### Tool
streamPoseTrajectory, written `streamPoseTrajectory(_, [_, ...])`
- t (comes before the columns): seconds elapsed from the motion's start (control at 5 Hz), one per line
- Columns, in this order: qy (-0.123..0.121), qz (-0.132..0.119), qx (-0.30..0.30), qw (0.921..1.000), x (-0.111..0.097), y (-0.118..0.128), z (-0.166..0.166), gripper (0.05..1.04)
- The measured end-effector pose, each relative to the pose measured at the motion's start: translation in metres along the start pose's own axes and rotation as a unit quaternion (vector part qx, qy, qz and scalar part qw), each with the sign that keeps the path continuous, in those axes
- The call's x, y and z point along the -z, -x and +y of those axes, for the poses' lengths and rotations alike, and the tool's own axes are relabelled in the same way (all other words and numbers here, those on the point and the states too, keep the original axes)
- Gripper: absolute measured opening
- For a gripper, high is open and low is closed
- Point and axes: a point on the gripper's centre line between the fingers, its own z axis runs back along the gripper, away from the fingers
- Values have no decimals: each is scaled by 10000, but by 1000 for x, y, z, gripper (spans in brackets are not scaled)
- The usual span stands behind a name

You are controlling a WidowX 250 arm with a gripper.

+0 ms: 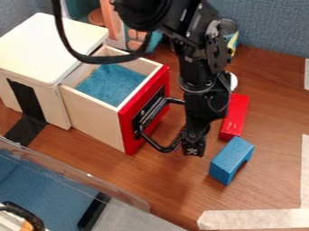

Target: Close the drawer.

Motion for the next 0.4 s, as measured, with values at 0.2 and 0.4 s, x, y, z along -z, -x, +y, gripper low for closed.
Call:
streamPoseTrajectory(0.2, [21, 27, 128, 9999, 0, -5, -5, 1000])
streamPoseTrajectory(0.4, [-3, 23, 117, 9999, 1, -6, -4, 1000])
